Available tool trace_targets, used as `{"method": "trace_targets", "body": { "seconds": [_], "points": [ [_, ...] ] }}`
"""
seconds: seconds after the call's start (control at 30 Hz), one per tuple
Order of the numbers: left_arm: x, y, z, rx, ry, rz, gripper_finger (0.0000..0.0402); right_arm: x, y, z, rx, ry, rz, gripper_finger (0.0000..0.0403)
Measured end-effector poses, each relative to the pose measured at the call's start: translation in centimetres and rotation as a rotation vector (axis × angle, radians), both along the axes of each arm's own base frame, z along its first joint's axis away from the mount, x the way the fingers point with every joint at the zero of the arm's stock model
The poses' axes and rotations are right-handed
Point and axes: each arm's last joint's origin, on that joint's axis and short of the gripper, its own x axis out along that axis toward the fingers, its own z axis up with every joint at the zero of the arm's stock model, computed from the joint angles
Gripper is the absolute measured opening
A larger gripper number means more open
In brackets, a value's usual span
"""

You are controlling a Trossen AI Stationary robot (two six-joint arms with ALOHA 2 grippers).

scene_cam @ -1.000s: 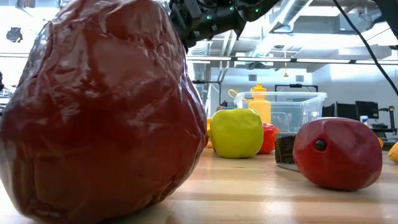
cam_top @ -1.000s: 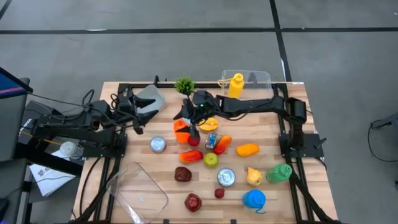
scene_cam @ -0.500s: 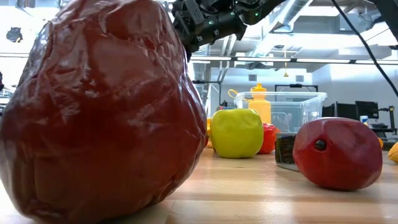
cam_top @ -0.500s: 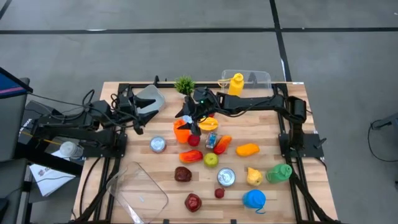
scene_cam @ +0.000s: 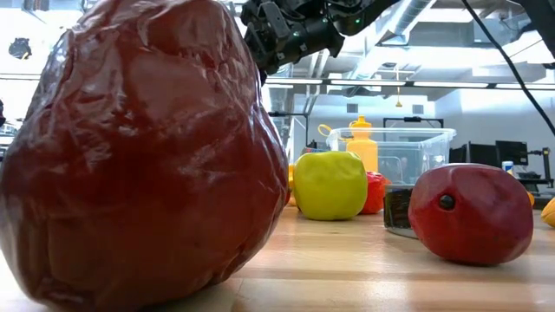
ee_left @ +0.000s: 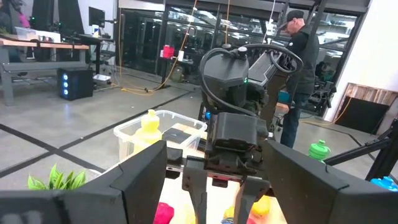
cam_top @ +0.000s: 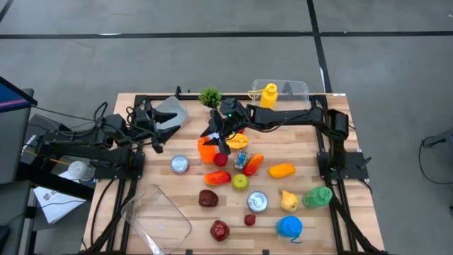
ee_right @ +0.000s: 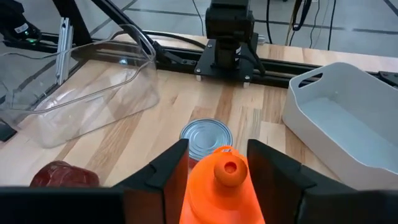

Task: Pick & Place Food Item
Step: Put the orange tumbler into the top transparent bin

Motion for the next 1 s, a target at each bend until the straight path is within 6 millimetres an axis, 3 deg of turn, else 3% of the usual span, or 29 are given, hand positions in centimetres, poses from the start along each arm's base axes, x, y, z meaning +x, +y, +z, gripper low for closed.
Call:
{"method": "trace_targets", "body": {
  "seconds": [0.37,0.73,1.0],
  "points": [
    [0.0,0.0,0.0,0.0,0.0,0.0,0.026,0.0,-0.2,0.0,-0.002,0.0,-0.005,0.0132],
    [0.0,0.0,0.0,0.0,0.0,0.0,0.026,0.4,-0.3,-0.9,-0.002,0.01,-0.001,0.0055],
    [0.0,0.0,0.0,0.0,0.0,0.0,0.026,0.5,-0.1,-0.7,0.022,-0.006,-0.002,0.0046]
  ]
}}
